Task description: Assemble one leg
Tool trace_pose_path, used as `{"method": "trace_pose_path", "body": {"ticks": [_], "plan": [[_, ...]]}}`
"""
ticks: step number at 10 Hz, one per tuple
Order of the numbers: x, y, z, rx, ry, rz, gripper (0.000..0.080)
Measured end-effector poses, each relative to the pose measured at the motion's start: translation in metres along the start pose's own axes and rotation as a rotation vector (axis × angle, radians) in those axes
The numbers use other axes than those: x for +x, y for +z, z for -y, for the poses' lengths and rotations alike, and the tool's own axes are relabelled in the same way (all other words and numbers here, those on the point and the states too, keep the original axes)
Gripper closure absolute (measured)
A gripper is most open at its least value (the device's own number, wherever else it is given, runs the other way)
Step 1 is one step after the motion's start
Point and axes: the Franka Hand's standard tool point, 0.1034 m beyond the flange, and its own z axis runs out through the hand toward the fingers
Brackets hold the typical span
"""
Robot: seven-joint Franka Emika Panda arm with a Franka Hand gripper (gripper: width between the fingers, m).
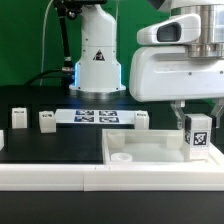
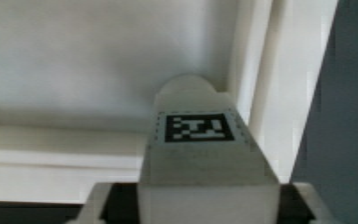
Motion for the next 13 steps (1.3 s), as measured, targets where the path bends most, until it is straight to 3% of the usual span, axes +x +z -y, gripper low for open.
{"method": "trace_pose_path", "body": {"ticks": [2, 7, 11, 13], "plan": [[-0.0003, 0.0013, 0.0042, 0.019, 0.288, -0.016, 0.0508], [-0.0017, 0.0021, 0.0016, 0.032, 0.857, -0.033, 0.0508], [-0.0037, 0.0023, 0.0033, 0.026, 1.328, -0.024, 0.0507], [-0.0040, 0.0025, 0.0024, 0.042, 1.485, -0.010, 0.0507]]}}
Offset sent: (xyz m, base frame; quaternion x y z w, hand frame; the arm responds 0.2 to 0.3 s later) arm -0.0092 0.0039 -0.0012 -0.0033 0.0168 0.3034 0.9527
